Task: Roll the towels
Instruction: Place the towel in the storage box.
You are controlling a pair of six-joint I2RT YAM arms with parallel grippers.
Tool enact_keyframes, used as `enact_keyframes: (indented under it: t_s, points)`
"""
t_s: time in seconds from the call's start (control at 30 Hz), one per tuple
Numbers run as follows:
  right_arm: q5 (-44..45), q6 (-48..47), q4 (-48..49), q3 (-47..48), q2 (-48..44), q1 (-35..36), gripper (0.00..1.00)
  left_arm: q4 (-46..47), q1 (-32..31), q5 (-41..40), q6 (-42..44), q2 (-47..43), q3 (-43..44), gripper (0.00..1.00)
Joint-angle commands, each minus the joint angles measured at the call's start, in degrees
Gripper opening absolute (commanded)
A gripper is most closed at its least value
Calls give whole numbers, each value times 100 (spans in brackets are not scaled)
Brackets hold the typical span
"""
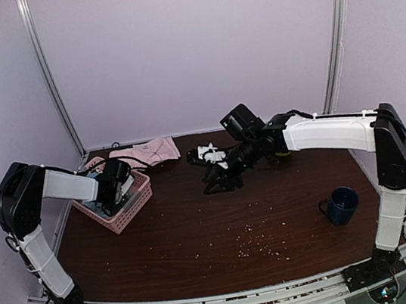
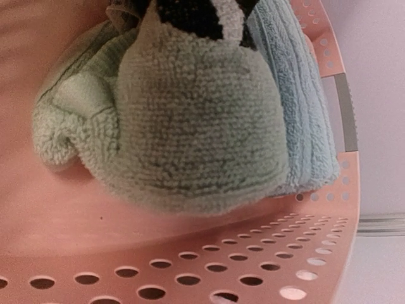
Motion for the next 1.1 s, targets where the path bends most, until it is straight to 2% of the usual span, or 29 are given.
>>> enact_keyframes:
  t_s: [0.0,0.23,0.47,0.83,0.93,1.07]
  points:
    - [-7,128,184,-264,-237,10,41,680,66,-356,195,-47,-159,0]
    - [-223,103,32,-228,-177,8,41,-179,73,391,-242,352,172,12]
    - [-375,39,-107,-208,-204,8,42,-598,74,1001,-522,-219,32,24]
    - [-496,59,-218,-130,-146,3,42,-922,79,1171,-616,-522,176,36]
    - [-518,59,-245,-120,-142,1,42,-966,78,1203,-627,-483,237,48]
    - [-539,59,-261,-116,-142,3,43,-1131,73,1237,-681,-490,329,50]
